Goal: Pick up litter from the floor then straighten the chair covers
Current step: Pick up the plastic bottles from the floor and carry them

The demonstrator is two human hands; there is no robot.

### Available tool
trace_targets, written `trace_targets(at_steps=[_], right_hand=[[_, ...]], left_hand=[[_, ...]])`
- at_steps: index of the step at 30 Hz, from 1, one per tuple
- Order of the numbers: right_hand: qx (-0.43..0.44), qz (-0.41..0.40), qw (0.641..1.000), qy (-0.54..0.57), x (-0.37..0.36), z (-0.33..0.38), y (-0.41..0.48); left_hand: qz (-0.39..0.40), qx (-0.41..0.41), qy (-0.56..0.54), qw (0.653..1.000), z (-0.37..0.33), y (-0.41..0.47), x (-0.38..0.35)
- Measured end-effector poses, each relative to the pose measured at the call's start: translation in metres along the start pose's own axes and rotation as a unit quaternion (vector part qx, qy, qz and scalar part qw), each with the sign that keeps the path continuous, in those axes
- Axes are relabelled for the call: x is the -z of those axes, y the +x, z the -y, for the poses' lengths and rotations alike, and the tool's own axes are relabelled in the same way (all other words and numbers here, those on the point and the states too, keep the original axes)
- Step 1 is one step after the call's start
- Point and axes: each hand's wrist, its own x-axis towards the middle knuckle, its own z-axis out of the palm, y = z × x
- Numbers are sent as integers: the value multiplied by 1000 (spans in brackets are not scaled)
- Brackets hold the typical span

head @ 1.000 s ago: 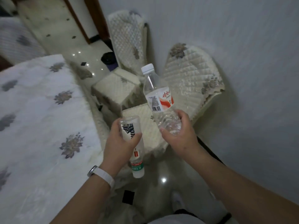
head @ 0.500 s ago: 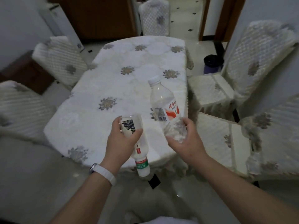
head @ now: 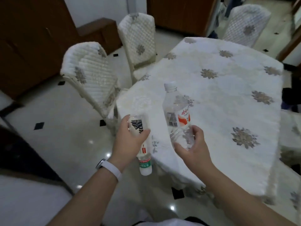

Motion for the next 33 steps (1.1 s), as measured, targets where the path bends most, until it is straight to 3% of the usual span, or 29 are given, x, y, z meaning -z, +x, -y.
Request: trace_targets(at_steps=[18,33], right_hand=[[74,211,974,35,-259,114,112],[111,272,954,51,-441,228,283]], left_hand=[[-235,63,-10,970,52,81,227],[-311,86,36,946,46,272,364]])
